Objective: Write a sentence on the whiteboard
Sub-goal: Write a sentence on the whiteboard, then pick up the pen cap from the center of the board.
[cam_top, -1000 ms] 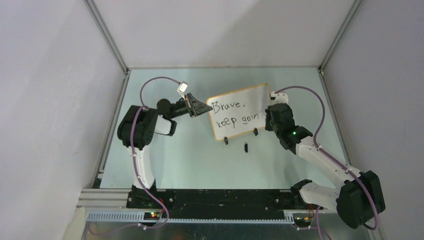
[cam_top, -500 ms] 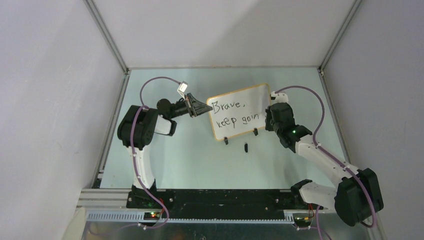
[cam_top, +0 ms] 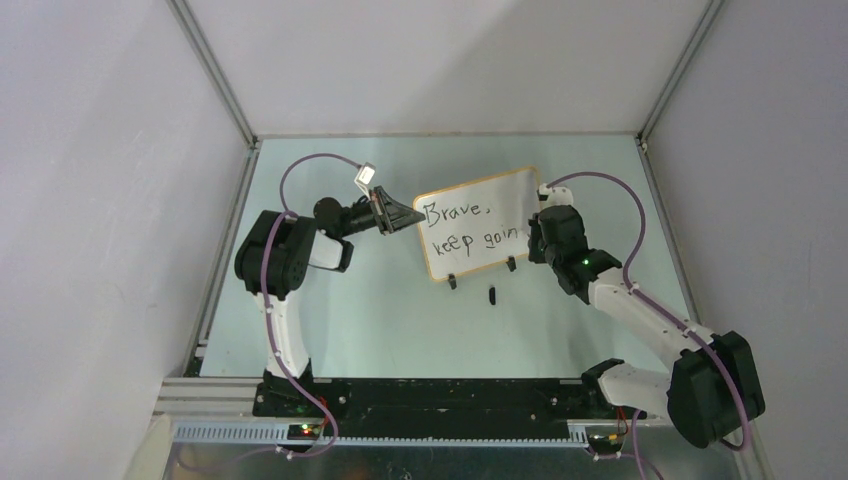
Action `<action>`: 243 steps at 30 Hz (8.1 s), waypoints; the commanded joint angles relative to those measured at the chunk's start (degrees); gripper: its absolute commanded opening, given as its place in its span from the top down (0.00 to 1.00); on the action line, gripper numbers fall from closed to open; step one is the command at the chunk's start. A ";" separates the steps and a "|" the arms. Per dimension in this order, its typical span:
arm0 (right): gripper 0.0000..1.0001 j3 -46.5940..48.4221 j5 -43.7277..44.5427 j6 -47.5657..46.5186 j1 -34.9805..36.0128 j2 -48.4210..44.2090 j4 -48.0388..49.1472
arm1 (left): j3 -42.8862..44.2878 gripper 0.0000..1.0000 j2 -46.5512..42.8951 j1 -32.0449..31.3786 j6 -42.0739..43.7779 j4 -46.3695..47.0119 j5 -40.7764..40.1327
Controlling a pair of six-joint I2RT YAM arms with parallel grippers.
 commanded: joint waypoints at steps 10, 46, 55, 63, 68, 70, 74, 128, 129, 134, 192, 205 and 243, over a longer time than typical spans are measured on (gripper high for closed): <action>1.00 1.00 0.29 0.32 -0.46 0.96 2.83 | -0.64 1.00 -1.54 -0.74 1.25 1.83 4.44; 1.00 0.95 -0.99 0.03 -0.29 1.04 -0.59 | -0.73 1.00 -1.62 -0.74 1.30 1.84 4.35; 1.00 1.69 1.08 0.31 -0.58 1.85 0.47 | -0.69 1.00 -1.66 -0.70 1.30 1.74 4.46; 1.00 1.71 2.28 0.75 -0.74 0.89 1.20 | -0.71 1.00 -1.53 -0.69 1.26 1.74 4.47; 1.00 1.77 1.71 0.65 -0.84 0.82 2.29 | -0.63 1.00 -1.52 -0.75 1.28 1.74 4.44; 1.00 1.72 1.43 0.39 -0.87 0.49 2.97 | -0.66 1.00 -1.62 -0.77 1.22 1.74 4.44; 1.00 1.78 0.93 0.28 -0.98 0.73 3.66 | -0.66 1.00 -1.61 -0.69 1.30 1.74 4.49; 1.00 2.53 0.21 0.71 -1.96 2.23 0.65 | -0.84 1.00 -1.79 -0.74 1.39 1.74 4.45; 1.00 2.66 0.09 0.73 -1.92 2.15 0.76 | -0.84 1.00 -1.75 -0.76 1.39 1.74 4.38; 1.00 2.67 -1.19 0.47 -1.91 1.69 1.28 | -0.84 1.00 -1.71 -0.70 1.39 1.74 4.41; 1.00 2.09 -4.24 -0.50 1.43 -0.76 -1.46 | -0.93 1.00 -1.79 -0.69 1.39 1.74 4.32; 1.00 -1.39 -5.53 -1.28 3.26 -10.48 1.21 | -2.26 0.61 -2.71 -0.48 2.49 1.51 3.24; 1.00 -2.29 -2.65 8.16 5.55 -36.35 -16.69 | -21.10 0.01 -55.60 -20.34 28.66 -74.73 -64.57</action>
